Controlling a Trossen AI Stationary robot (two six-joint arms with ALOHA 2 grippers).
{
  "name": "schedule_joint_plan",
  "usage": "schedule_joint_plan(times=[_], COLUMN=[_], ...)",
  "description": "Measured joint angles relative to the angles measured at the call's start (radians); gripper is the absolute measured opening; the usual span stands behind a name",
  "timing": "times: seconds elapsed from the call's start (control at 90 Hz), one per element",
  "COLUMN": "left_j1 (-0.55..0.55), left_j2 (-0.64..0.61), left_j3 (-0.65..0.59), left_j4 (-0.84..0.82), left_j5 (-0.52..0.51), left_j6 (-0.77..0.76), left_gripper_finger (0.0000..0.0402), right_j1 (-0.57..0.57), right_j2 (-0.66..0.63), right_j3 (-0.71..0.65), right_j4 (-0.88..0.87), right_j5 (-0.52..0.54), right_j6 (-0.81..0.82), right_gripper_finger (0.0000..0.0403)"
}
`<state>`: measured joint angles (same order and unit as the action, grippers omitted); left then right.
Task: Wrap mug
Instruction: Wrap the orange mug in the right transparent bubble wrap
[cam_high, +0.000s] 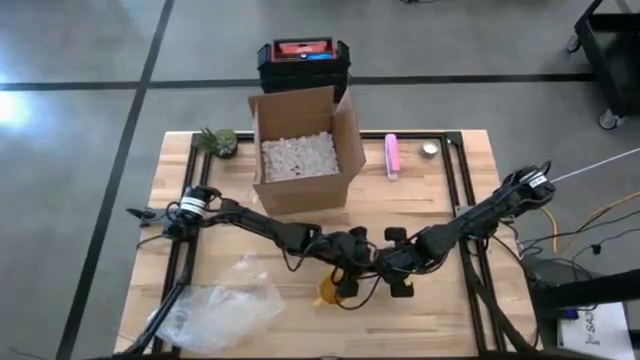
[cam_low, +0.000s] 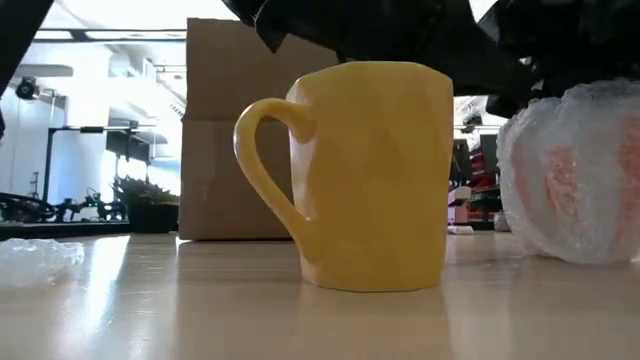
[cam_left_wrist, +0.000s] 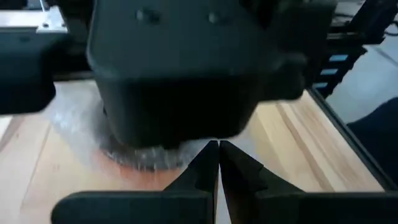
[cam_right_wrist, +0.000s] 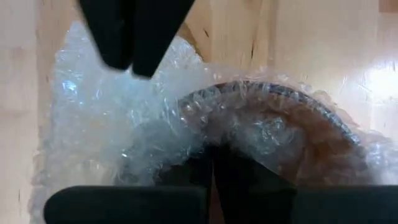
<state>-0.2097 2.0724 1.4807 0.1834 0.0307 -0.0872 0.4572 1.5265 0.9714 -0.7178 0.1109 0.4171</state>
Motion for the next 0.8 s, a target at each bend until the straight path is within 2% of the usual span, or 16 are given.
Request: schedule_joint_plan(times=[0.189,0.3,0.389,0.667,0.8], left_j1=[0.038,0.033,0.026,0.028,0.028], left_j2=[0.038,0.067,0.083,0.085,0.086], left_j3=[-0.002,-0.002,0.0,-0.001,-0.001], left_j4=[0.028,0.095,0.101,0.103,0.099], left_j5=[-0.004,0.036,0.029,0.009,0.008], left_j6=[-0.009,-0.02,-0.017,-0.015,-0.015], left_gripper_finger=[0.0,0.0,0.0,0.0,0.0], right_j1=[0.0,0.0,0.001,0.0,0.002], right_j2=[0.0,0.0,-0.003,-0.041,-0.069], right_j3=[0.0,0.002,0.014,0.169,0.204], right_j4=[0.008,0.011,0.001,-0.216,-0.23], right_j5=[0.003,0.002,-0.003,0.007,-0.001], right_j6=[-0.01,-0.01,-0.01,-0.019,-0.024], right_gripper_finger=[0.0,0.0,0.0,0.0,0.0])
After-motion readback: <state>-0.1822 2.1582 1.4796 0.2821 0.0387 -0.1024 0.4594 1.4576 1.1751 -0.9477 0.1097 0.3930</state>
